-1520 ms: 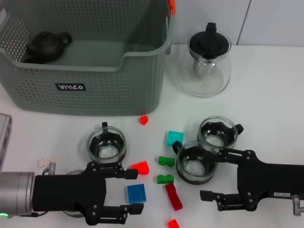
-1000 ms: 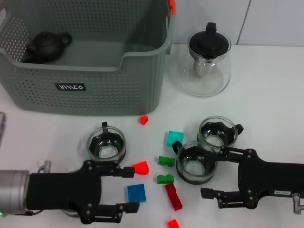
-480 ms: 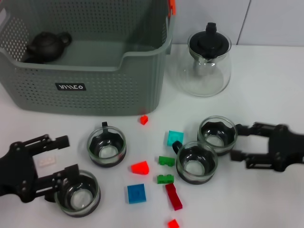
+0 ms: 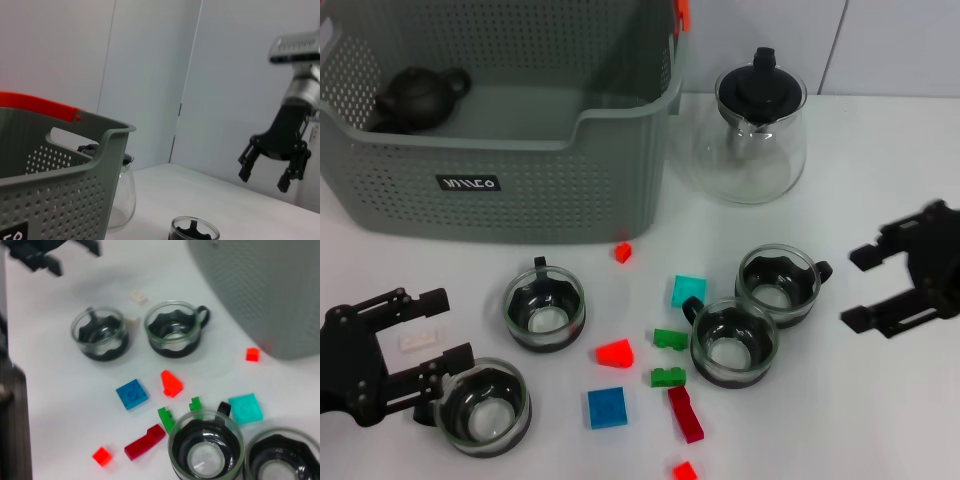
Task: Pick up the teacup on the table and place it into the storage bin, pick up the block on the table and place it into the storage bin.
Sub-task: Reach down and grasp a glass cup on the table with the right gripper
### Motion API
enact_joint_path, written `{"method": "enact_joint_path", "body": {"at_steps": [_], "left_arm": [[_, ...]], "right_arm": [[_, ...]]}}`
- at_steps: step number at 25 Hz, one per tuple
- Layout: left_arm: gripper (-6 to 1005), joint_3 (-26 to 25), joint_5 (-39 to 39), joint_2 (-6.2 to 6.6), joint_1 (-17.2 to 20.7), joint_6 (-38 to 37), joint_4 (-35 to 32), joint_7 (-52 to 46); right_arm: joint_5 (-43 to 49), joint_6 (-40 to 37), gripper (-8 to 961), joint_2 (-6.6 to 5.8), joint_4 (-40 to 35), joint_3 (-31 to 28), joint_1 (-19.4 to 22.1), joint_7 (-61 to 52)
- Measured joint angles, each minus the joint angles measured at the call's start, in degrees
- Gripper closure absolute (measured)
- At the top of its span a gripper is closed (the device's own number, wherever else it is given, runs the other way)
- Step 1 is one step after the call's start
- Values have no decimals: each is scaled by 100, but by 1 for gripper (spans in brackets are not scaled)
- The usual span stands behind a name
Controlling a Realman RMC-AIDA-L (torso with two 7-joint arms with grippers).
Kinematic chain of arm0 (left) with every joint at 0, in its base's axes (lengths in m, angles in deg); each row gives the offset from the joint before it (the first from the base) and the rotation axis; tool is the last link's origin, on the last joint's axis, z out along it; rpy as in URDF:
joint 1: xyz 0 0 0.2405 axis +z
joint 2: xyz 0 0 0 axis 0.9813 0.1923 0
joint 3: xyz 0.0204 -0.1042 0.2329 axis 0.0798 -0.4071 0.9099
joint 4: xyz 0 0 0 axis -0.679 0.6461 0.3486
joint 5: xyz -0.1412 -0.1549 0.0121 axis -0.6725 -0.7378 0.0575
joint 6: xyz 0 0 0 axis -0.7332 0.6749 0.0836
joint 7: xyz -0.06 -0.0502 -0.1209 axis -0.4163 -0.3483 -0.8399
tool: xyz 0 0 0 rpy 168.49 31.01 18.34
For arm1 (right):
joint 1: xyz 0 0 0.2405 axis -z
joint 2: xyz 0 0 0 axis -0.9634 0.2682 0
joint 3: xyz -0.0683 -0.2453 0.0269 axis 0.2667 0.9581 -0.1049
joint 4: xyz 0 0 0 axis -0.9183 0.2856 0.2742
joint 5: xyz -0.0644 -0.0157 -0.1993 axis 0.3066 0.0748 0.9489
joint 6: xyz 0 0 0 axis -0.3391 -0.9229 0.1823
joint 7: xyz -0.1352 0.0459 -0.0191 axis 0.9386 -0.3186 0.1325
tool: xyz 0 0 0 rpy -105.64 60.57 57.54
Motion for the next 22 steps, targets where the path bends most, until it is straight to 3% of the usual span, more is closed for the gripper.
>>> {"method": "enact_joint_path", "body": {"at_steps": [3, 6, 12, 22], "left_arm": [[276, -2, 0, -4, 1, 8, 15, 0], [275, -4, 0, -9, 3, 15, 29, 0], [274, -9, -1, -31, 23, 86, 74, 0], [275, 9, -1, -46, -29, 214, 154, 5]], "right_arm": [[170, 13, 88, 1, -393, 914, -294, -520], [605, 373, 197, 27, -332, 1819, -558, -895], [1050, 1244, 317, 37, -160, 3454, -612, -1321], [1173, 2137, 329, 40, 739, 3733, -593, -1272]]}}
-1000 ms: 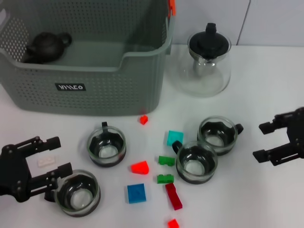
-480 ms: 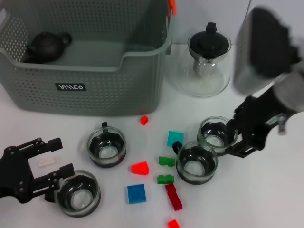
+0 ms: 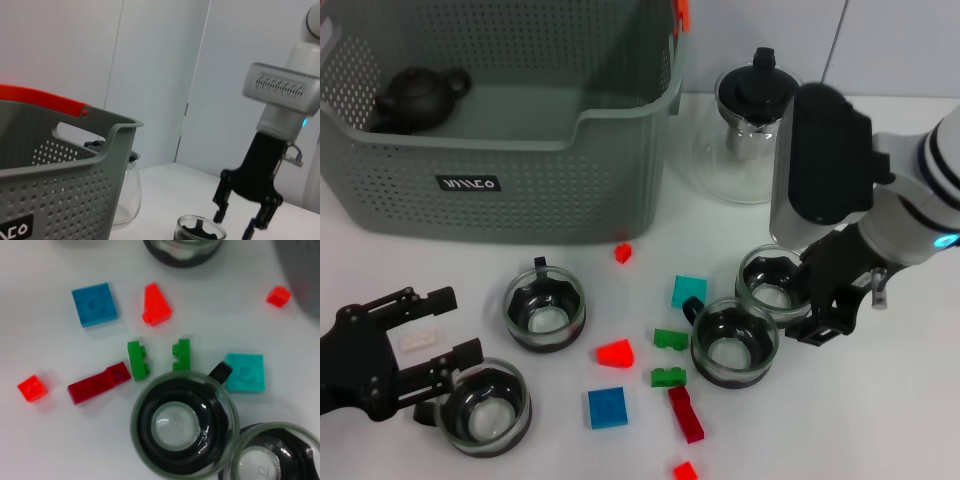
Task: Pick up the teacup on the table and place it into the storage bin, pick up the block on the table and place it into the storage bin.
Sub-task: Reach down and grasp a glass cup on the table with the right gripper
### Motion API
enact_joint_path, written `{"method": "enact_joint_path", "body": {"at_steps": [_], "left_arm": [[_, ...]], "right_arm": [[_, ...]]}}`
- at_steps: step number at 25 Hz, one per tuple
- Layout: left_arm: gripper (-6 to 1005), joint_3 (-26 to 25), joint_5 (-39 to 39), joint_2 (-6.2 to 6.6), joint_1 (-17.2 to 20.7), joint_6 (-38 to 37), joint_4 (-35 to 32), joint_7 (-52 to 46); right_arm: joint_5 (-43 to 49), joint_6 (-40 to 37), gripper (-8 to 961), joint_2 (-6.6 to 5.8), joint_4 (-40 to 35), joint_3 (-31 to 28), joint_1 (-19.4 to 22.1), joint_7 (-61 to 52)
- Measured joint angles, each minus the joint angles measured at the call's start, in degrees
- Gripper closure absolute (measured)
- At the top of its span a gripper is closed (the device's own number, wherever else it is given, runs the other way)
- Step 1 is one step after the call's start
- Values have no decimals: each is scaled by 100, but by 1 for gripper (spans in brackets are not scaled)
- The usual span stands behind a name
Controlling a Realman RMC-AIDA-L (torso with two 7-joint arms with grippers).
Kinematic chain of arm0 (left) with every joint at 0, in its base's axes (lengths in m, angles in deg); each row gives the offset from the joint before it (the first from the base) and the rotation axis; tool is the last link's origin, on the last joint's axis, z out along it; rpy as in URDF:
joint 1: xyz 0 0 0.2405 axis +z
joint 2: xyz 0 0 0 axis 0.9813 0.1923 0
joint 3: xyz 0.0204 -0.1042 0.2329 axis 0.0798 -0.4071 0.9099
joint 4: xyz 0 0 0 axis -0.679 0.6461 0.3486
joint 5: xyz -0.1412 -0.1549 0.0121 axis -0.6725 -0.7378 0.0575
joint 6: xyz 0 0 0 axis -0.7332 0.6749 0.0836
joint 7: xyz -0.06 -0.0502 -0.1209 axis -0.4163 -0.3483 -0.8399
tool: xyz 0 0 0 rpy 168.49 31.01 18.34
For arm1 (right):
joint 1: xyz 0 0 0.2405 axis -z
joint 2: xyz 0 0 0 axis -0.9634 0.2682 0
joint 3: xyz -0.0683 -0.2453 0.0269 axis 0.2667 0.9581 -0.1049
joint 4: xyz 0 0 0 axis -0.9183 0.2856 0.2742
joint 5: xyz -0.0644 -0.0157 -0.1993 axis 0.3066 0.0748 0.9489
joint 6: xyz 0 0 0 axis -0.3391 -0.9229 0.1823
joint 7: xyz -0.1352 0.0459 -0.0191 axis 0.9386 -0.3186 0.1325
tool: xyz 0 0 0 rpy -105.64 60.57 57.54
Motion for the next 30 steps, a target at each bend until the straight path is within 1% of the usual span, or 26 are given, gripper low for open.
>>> {"method": "enact_joint_path", "body": {"at_steps": [3, 6, 8, 10, 14, 19, 25, 30], "left_arm": [[275, 2, 0, -16, -1, 30, 3, -1], [276, 5, 0, -25, 0, 63, 4, -3], [276, 5, 0, -27, 0, 78, 5, -4], [276, -7, 0, -27, 4, 80, 5, -4], [276, -14, 0, -28, 15, 81, 5, -5], [275, -17, -5, -28, -3, 81, 5, -5], [274, -17, -26, -28, -17, 94, 31, 12], [274, -16, -52, -28, -20, 112, 40, 28]], "right_arm": [[-10, 373, 340, 0, 384, 54, -10, 32], [-14, 573, 351, 0, 579, 84, -16, 49], [-8, 530, 358, -3, 604, 86, -16, 50], [39, 240, 365, -24, 583, 65, -13, 32], [197, 14, 372, -21, 575, 42, -22, 5], [266, 145, 382, -2, 567, 36, 0, -6], [231, 241, 393, 8, 742, 120, 3, 43], [156, 207, 607, -2, 824, 37, -7, 46]]}}
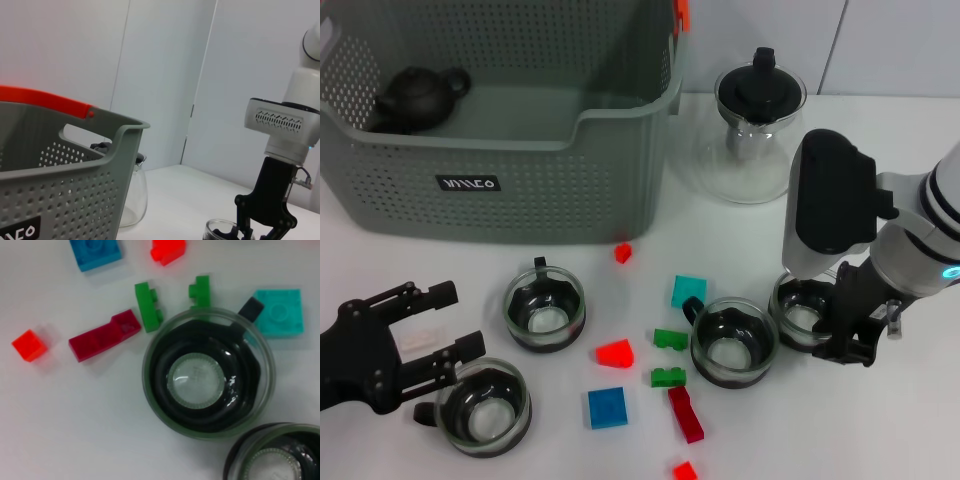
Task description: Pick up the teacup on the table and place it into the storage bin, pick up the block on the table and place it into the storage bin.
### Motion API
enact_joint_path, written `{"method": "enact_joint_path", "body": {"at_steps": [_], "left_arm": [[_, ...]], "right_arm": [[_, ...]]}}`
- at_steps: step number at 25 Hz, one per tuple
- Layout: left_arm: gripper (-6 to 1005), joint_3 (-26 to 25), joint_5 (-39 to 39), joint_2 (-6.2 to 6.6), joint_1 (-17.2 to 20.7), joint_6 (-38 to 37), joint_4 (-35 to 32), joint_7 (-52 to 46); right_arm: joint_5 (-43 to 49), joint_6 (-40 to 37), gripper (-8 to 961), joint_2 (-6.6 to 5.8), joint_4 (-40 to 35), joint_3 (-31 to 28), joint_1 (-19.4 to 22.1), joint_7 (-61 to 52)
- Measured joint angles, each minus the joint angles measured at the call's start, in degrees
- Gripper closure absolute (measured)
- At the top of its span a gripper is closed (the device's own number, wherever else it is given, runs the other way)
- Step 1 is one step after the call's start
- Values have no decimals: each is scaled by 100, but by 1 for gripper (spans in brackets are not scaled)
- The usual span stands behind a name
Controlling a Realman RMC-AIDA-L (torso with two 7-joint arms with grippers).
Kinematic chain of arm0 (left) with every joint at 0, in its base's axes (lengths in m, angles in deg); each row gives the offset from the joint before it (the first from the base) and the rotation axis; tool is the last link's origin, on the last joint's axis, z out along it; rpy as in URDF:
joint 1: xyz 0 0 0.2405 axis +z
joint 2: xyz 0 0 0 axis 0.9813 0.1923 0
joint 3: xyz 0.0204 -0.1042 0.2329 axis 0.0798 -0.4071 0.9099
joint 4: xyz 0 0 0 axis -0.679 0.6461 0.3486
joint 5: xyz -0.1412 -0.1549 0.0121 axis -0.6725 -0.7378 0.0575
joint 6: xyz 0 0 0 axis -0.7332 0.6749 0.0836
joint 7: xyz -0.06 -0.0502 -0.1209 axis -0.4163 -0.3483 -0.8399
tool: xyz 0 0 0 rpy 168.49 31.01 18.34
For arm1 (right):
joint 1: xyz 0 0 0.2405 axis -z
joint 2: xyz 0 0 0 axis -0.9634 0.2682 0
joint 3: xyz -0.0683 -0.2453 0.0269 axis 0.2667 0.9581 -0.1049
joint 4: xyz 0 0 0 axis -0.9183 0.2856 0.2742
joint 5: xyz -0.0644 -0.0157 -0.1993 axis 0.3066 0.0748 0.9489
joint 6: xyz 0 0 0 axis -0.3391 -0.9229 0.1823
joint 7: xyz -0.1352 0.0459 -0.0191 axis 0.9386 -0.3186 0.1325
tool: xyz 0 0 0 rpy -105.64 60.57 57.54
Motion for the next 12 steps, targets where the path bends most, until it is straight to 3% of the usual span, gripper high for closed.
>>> {"method": "enact_joint_path", "body": {"at_steps": [7, 12], "left_arm": [[276, 0, -1, 0, -23, 45, 18, 3], [276, 0, -2, 0, -18, 49, 19, 3]], "right_arm": [[-96, -188, 757, -23, -85, -258, 17, 42], [-308, -781, 853, -41, -558, -1138, 25, 339]]}}
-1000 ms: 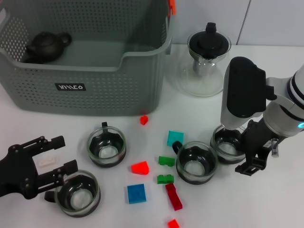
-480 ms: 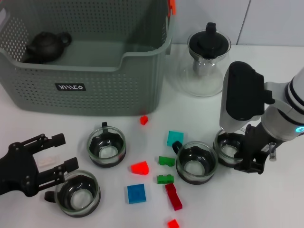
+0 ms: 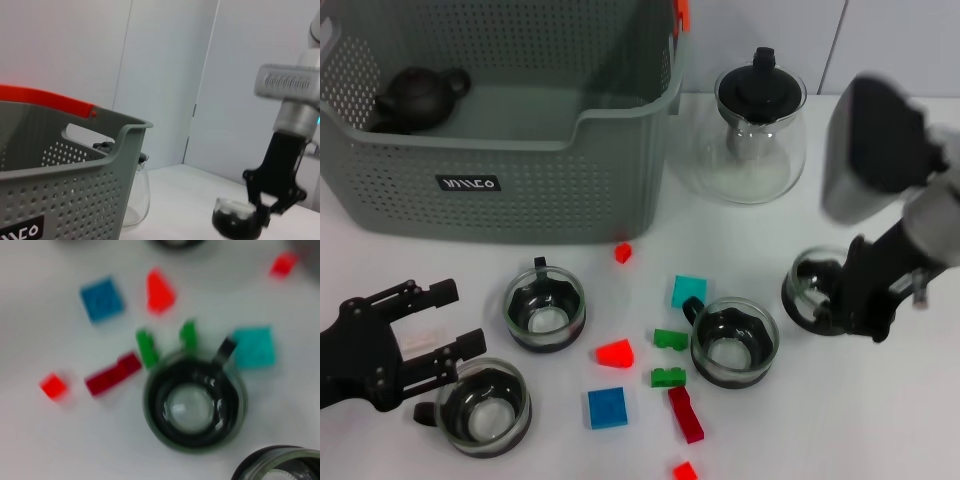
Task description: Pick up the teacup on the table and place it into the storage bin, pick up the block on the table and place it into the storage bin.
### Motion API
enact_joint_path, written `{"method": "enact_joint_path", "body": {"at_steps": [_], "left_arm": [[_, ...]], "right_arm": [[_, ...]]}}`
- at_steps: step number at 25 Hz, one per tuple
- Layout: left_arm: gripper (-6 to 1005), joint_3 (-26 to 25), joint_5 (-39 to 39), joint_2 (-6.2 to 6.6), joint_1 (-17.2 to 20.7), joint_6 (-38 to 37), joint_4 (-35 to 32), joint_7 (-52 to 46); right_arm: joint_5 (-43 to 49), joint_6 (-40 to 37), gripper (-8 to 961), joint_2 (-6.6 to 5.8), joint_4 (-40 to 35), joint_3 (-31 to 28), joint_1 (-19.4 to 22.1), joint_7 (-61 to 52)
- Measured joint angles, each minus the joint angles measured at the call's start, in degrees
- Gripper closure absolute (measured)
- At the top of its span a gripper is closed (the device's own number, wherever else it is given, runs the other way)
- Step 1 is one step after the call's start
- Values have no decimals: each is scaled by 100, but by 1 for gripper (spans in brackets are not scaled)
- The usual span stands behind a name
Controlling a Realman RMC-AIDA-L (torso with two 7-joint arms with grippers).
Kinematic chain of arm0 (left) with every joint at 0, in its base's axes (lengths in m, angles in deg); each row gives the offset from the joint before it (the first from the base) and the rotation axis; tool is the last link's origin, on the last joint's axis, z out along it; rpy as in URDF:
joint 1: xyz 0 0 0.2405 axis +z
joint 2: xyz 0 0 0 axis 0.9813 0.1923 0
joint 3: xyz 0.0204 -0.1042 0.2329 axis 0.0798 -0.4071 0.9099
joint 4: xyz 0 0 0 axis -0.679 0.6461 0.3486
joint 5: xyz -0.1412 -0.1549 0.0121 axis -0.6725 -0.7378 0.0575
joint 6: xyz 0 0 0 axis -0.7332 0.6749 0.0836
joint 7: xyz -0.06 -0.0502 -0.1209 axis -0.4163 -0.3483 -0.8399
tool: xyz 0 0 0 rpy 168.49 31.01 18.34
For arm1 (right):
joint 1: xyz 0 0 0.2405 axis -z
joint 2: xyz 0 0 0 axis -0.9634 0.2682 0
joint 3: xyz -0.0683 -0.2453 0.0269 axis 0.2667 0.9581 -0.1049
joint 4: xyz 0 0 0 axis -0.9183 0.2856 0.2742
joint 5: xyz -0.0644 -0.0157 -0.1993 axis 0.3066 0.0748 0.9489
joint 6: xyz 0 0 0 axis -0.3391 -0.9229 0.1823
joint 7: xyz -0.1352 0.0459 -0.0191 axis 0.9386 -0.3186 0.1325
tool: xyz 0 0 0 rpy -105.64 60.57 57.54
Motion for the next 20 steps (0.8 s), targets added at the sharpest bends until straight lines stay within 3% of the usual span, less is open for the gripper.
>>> {"method": "enact_joint_path", "body": {"at_steps": [1, 2, 4, 6, 7, 10, 15, 18, 20], "left_arm": [[275, -4, -4, 0, 10, 0, 0, 0], [275, -4, -4, 0, 10, 0, 0, 0], [275, -36, -6, 0, 22, 0, -1, 0], [275, -78, -6, 1, 36, 0, -1, 0], [275, -108, -3, 3, 45, 0, -2, 0], [274, -204, 15, 9, 71, -9, -5, 0], [274, -233, 0, 18, 71, -25, -8, -10], [275, -237, 3, 12, 53, -18, -3, -20], [275, -234, 6, 1, 46, -7, 21, -12]], "right_arm": [[-257, -351, 865, -8, -260, -572, 6, 224], [-257, -351, 876, -8, -260, -572, 6, 224], [-698, -735, 899, -25, -517, -1150, 6, 478], [-1642, -987, 899, -50, -810, -2018, 2, 708], [-1642, -987, 899, -50, -810, -2018, 2, 708], [-2778, -627, 899, -17, -855, -2431, 9, 738], [-4110, 676, 900, 31, -830, -1876, -75, 679], [-4313, 2342, 900, 26, -655, -1089, -294, 381], [-4175, 3495, 900, 14, -234, -560, -650, 182]]}}
